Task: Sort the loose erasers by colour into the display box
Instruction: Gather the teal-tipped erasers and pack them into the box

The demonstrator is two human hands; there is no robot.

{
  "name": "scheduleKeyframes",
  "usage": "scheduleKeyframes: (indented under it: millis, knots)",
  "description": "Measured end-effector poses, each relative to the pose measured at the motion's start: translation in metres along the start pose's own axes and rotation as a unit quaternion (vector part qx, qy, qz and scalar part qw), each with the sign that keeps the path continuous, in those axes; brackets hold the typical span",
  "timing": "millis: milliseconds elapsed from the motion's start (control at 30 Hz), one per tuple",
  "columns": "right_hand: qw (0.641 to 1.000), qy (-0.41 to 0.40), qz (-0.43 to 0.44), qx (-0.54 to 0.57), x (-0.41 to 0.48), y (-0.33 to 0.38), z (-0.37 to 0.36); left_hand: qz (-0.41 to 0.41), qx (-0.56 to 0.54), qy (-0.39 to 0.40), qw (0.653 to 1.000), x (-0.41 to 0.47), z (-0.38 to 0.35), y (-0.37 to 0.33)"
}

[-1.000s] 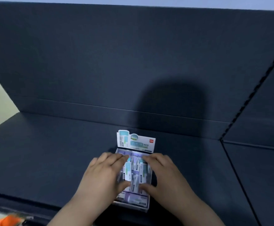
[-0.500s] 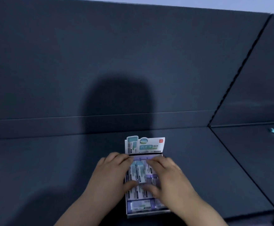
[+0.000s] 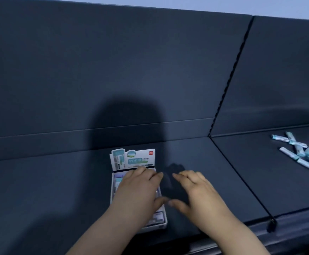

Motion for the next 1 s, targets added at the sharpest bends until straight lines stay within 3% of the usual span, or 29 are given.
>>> scheduleKeyframes:
  millis: [567, 1000]
  knots:
    - [0.997, 0.047, 0.056, -0.006, -0.069, -0.238, 0.024, 0.074, 0.003, -0.014, 0.997, 0.097, -0.109, -0.204]
    - [0.999, 0.041, 0.018, 0.016, -0.062, -0.302, 0.024, 0.076, 0.004, 0.039, 0.996, 0.145, -0.133, -0.234]
Point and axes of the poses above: each hand's wrist, its own x-axis towards the middle knuckle, its own z-axis out of the back of the hand, y = z × x, the point moved 4 cm from there along x, towards the middle knuckle, and after that the axes turned 15 degrees about -x, right-handed, at the moved point
